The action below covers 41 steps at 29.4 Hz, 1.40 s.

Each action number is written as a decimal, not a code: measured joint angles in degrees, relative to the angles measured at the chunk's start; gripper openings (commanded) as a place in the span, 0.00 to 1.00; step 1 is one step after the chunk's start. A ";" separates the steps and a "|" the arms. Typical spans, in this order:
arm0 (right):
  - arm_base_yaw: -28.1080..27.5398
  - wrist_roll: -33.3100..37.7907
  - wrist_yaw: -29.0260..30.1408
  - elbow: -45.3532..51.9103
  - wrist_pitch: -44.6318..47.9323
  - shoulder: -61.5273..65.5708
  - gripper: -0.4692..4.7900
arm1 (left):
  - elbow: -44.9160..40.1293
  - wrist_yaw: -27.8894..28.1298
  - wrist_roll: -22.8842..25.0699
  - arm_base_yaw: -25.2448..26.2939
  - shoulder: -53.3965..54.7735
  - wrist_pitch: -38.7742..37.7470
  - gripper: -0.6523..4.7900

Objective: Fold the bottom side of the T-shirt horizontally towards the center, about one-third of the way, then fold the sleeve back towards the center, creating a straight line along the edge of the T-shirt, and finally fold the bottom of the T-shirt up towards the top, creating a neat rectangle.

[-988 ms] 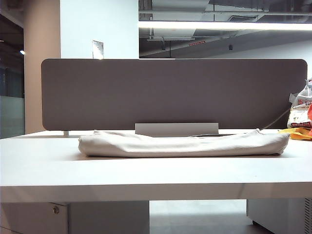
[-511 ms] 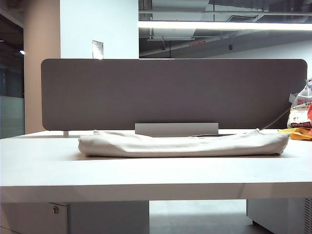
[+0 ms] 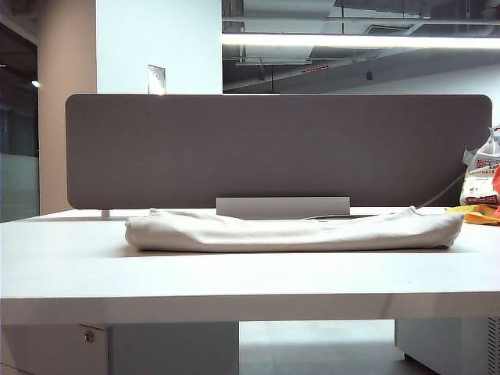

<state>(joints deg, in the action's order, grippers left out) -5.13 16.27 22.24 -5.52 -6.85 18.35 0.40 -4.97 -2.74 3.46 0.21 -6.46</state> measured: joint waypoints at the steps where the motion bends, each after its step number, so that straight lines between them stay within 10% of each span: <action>1: 0.00 0.00 0.00 0.00 0.00 0.00 0.08 | 0.00 0.02 0.35 0.02 0.02 0.02 0.22; 22: 0.09 -0.07 -0.02 0.00 0.00 -0.02 0.08 | 0.00 -0.02 1.42 0.35 -0.04 -1.07 0.22; 32: 8.26 -14.27 -16.35 0.00 1.01 -13.35 0.08 | 0.00 -0.04 1.42 0.35 -0.02 -1.07 0.22; 41: 9.31 -15.23 -18.78 4.92 3.02 -18.14 0.08 | 0.00 -0.04 1.42 0.35 -0.02 -1.09 0.22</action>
<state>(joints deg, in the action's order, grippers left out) 4.19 1.04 3.46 -0.60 -3.84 0.21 0.40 -5.02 -1.32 3.81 0.19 -7.55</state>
